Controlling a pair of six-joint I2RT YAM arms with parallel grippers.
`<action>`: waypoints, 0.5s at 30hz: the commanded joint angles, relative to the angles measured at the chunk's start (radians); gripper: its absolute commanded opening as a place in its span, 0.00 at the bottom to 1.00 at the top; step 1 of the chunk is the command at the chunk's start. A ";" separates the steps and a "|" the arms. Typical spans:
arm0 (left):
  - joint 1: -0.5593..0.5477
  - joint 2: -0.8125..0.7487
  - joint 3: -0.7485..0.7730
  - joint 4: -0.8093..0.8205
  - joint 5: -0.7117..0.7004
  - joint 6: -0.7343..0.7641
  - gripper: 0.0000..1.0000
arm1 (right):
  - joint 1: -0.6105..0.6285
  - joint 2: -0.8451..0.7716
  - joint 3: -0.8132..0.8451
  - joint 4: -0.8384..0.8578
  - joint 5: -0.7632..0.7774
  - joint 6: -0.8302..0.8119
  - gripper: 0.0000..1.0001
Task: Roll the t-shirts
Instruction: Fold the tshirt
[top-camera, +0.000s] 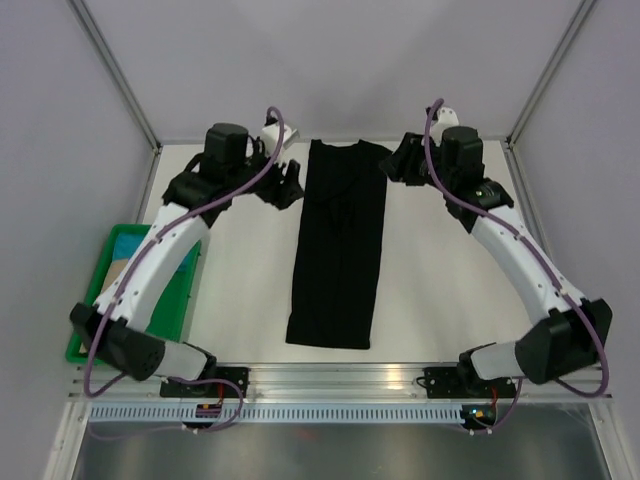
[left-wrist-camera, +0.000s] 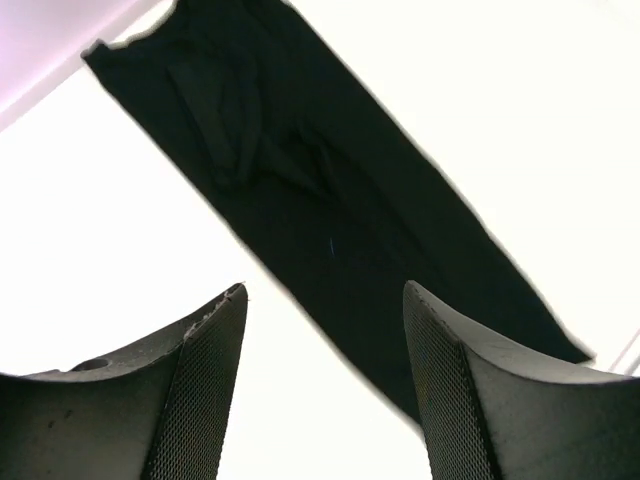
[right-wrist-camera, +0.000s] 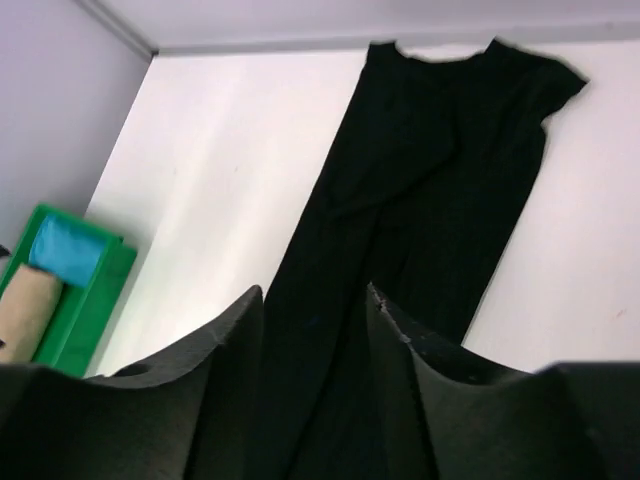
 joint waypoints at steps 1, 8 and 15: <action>-0.009 -0.181 -0.137 -0.152 0.022 0.170 0.70 | 0.064 -0.088 -0.173 -0.159 0.027 -0.085 0.54; -0.012 -0.710 -0.552 -0.373 0.011 0.529 0.85 | 0.252 -0.366 -0.334 -0.304 0.060 -0.168 0.59; -0.012 -0.995 -0.778 -0.427 0.061 0.653 0.87 | 0.442 -0.511 -0.538 -0.299 0.129 -0.389 0.57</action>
